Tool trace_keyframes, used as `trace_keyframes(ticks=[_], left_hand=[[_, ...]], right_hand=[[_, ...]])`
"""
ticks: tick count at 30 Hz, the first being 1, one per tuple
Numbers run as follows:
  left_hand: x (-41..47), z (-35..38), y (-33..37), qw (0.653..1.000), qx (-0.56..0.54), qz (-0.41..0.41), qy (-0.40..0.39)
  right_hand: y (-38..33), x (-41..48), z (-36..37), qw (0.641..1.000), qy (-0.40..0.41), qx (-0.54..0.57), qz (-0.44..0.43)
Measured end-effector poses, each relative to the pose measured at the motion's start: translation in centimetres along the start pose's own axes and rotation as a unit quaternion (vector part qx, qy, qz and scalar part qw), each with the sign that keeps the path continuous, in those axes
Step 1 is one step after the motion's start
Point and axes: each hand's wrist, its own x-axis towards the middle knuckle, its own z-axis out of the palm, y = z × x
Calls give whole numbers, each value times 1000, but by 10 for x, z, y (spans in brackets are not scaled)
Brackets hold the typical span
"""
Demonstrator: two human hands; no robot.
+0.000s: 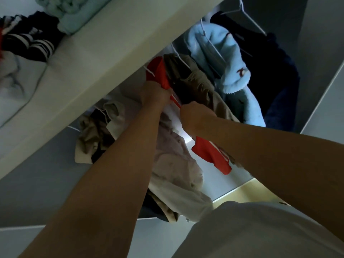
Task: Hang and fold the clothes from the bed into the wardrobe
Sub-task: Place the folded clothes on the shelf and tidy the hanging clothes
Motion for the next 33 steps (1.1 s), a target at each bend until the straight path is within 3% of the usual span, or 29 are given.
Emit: trace_keyframes(ticks=[10, 13, 18, 23, 27, 30, 33], left_hand=[[-18, 5, 6, 997, 39, 54, 24], [-28, -15, 1, 998, 53, 23, 8], [-49, -73, -35, 991, 56, 15, 121], [-74, -108, -71, 965, 161, 9, 205], [-83, -121, -106, 974, 92, 3, 208], [-82, -129, -135, 973, 85, -15, 212], [-77, -130, -158, 989, 36, -62, 131]], right_hand=[[12, -5, -15, 999, -31, -17, -26], [7, -9, -17, 1000, -8, -26, 8], [-18, -11, -15, 997, 44, -57, 10], [-69, -21, 5, 993, 6, -97, -64], [-103, -25, 31, 988, -35, -89, -120], [-126, -24, 47, 988, -98, -40, -110], [-140, -26, 64, 990, -49, -22, -127]])
